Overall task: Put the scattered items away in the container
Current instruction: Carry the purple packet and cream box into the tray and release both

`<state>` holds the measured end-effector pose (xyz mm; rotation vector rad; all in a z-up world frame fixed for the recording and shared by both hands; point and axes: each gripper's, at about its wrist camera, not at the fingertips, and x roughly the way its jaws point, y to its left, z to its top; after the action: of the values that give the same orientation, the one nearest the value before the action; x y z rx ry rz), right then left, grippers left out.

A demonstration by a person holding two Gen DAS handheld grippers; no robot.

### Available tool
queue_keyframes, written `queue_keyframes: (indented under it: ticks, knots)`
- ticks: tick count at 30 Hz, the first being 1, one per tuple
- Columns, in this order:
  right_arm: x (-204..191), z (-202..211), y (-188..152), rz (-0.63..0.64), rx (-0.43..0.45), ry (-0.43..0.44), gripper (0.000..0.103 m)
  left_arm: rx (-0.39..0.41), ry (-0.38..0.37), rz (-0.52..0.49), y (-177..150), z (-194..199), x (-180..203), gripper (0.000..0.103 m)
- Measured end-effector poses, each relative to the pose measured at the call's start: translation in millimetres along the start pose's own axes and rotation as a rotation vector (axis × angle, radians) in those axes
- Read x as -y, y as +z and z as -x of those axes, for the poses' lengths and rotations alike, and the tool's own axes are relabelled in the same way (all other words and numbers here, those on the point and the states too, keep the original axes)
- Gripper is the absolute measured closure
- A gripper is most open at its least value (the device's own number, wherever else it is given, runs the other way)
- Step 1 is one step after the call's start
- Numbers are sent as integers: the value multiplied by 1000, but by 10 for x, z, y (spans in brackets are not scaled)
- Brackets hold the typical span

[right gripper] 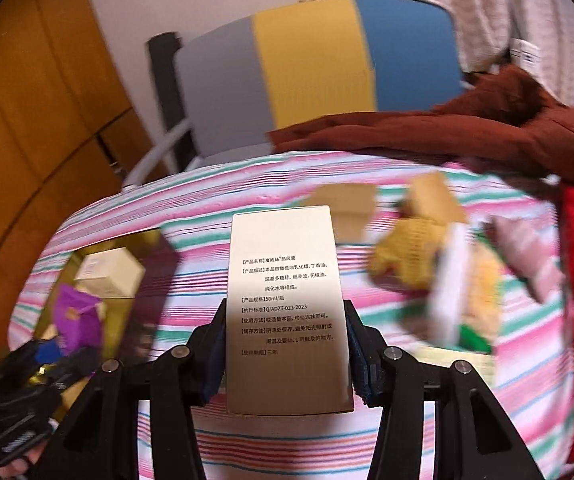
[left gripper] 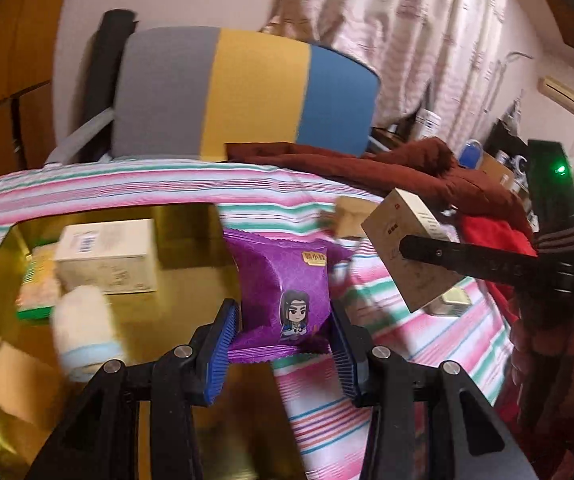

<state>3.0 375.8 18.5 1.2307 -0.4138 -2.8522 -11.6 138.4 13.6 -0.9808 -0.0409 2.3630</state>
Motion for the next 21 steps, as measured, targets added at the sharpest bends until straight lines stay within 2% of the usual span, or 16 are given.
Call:
queue_keyframes:
  ticks: [3, 9, 15, 21]
  knots:
    - [-323, -107, 73, 19, -19, 66, 52, -4, 38, 26, 25, -1, -212, 58]
    - [-993, -358, 217, 63, -56, 162, 52, -88, 74, 72, -12, -196, -566, 58]
    - [-1350, -578, 284, 85, -94, 183, 52, -157, 81, 87, -71, -356, -710, 58]
    - [-1572, -920, 303, 97, -135, 126, 52, -194, 90, 104, -114, -411, -803, 58]
